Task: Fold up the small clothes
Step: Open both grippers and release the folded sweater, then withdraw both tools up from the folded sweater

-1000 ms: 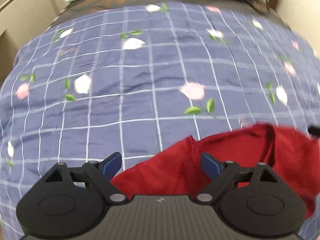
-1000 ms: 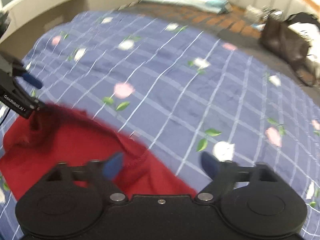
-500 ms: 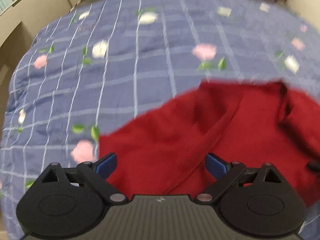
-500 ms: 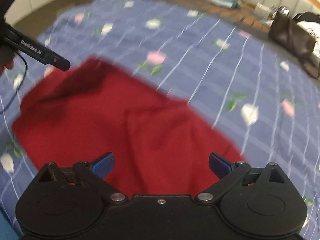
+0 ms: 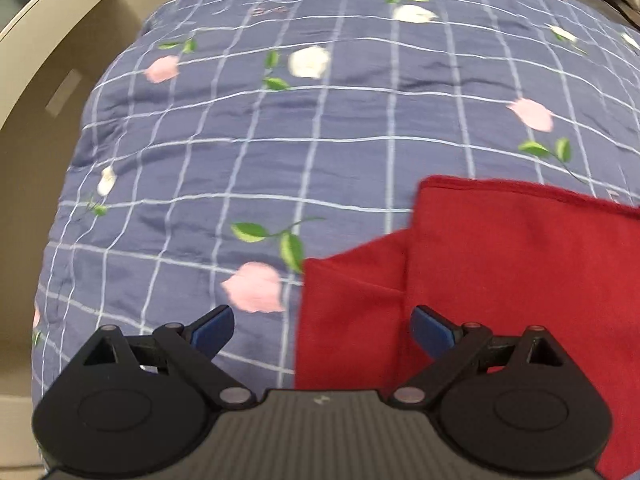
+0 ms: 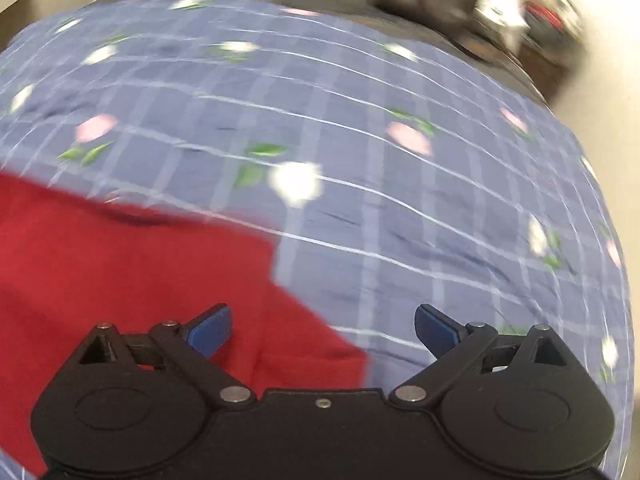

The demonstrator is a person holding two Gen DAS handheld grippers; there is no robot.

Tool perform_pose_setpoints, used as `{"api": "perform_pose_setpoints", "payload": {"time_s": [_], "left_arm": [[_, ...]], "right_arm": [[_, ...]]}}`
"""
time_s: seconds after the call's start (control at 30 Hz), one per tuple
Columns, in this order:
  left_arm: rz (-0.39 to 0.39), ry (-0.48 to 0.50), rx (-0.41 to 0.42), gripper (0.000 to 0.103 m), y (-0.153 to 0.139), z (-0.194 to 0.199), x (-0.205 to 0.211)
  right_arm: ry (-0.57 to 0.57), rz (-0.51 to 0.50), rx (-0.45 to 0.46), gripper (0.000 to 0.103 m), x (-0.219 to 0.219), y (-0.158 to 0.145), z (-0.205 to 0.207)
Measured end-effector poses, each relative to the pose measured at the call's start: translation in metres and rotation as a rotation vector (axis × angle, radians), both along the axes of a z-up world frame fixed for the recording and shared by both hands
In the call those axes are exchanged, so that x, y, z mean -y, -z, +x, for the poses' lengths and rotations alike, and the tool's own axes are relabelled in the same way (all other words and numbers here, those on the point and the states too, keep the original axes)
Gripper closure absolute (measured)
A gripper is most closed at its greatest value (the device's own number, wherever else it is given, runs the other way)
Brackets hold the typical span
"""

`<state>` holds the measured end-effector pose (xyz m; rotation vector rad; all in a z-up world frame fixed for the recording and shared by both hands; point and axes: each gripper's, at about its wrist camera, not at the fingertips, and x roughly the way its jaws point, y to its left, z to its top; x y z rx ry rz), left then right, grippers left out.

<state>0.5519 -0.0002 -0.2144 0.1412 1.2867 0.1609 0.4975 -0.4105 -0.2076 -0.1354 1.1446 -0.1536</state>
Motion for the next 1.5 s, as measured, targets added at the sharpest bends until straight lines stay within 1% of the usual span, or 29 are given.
{"api": "perform_pose_setpoints", "payload": {"time_s": [0.1, 0.2, 0.3, 0.4, 0.63, 0.73, 0.87, 0.93, 1.03, 1.1, 1.23, 1.37, 1.5], "left_arm": [[-0.004, -0.014, 0.006, 0.005, -0.006, -0.007, -0.005], [-0.003, -0.008, 0.006, 0.003, -0.010, -0.021, -0.005], [0.000, -0.006, -0.002, 0.003, -0.013, -0.038, -0.004], [-0.009, -0.011, -0.011, 0.003, -0.017, -0.057, -0.005], [-0.061, -0.002, -0.025, 0.002, -0.032, -0.103, -0.011], [-0.077, 0.017, -0.041, 0.002, -0.040, -0.120, -0.013], [-0.087, 0.066, -0.019, 0.002, -0.058, -0.144, -0.015], [-0.092, 0.097, -0.012, 0.002, -0.066, -0.155, -0.017], [-0.088, 0.133, 0.001, 0.002, -0.079, -0.170, -0.020], [-0.090, 0.138, 0.004, 0.002, -0.086, -0.178, -0.022], [-0.117, 0.156, 0.008, 0.001, -0.103, -0.195, -0.027], [-0.103, 0.199, 0.019, 0.001, -0.120, -0.212, -0.026], [-0.094, 0.228, 0.056, 0.001, -0.140, -0.223, -0.024]], "right_arm": [[0.065, 0.016, 0.002, 0.005, 0.014, -0.003, -0.016], [0.080, 0.049, 0.010, 0.002, 0.012, -0.005, -0.038], [0.068, 0.080, 0.008, 0.001, -0.004, -0.006, -0.063], [0.076, 0.087, 0.003, 0.001, -0.025, -0.007, -0.084], [0.171, 0.089, -0.007, 0.001, -0.060, -0.018, -0.128], [0.210, 0.086, 0.003, 0.001, -0.076, -0.032, -0.154], [0.286, 0.114, 0.039, 0.001, -0.100, -0.055, -0.190], [0.301, 0.125, 0.061, 0.001, -0.115, -0.066, -0.208], [0.311, 0.128, 0.073, 0.001, -0.137, -0.076, -0.230], [0.308, 0.136, 0.073, 0.001, -0.153, -0.081, -0.243], [0.289, 0.142, 0.098, 0.001, -0.183, -0.095, -0.263], [0.294, 0.172, 0.149, 0.001, -0.204, -0.119, -0.282], [0.288, 0.199, 0.200, 0.001, -0.216, -0.144, -0.293]]}}
